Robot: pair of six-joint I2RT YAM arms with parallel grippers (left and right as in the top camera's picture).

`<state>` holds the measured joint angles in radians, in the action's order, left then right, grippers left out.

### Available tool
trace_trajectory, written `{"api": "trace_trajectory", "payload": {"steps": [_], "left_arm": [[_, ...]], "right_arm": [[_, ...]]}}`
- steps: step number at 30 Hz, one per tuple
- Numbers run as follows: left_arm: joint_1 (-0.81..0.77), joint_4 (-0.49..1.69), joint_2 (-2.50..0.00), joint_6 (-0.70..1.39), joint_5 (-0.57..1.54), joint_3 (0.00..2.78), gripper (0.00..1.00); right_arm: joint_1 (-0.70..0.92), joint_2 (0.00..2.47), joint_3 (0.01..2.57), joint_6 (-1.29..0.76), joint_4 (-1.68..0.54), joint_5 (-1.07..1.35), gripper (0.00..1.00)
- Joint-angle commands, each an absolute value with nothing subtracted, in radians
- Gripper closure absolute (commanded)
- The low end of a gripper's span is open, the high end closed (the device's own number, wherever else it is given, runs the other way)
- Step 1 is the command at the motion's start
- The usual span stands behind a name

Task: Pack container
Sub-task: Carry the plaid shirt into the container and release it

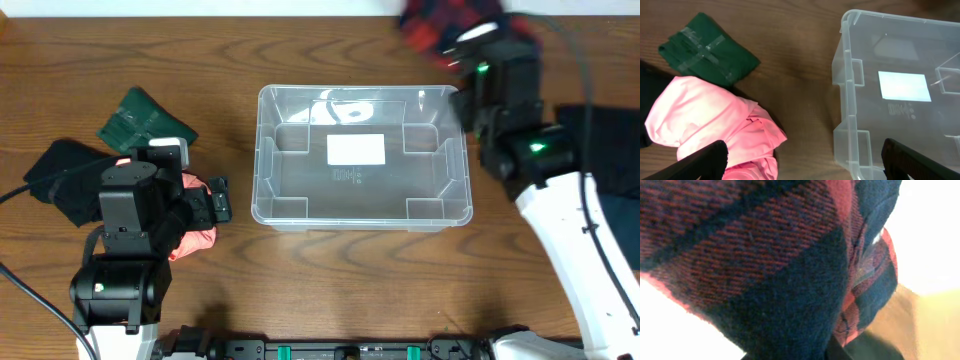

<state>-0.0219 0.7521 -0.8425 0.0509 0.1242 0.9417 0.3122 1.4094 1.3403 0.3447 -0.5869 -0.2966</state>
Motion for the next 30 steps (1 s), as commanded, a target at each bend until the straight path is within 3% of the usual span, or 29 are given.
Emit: {"api": "trace_trajectory", "payload": {"steps": [1, 8, 17, 18, 20, 30], "left_arm": [[-0.025, 0.751, -0.842, 0.038, 0.119, 0.966, 0.02], [-0.025, 0.752, -0.842, 0.038, 0.119, 0.966, 0.02], [-0.025, 0.752, -0.842, 0.038, 0.119, 0.966, 0.02], [-0.025, 0.752, -0.842, 0.038, 0.119, 0.966, 0.02], [-0.025, 0.752, -0.842, 0.038, 0.119, 0.966, 0.02], [-0.025, 0.752, -0.842, 0.038, 0.119, 0.966, 0.02]], "right_arm": [[0.421, 1.444, 1.339, 0.443, -0.594, -0.150, 0.93], [0.556, 1.596, 1.337, 0.442, -0.693, -0.149, 0.96], [0.583, 1.823, 1.337, 0.442, -0.738, -0.150, 0.99], [0.582, 1.833, 1.337, 0.441, -0.738, -0.152, 0.88], [0.582, 1.834, 1.338, 0.425, -0.734, -0.166, 0.01], [0.549, 1.539, 1.360, 0.355, -0.624, -0.424, 0.01]]}}
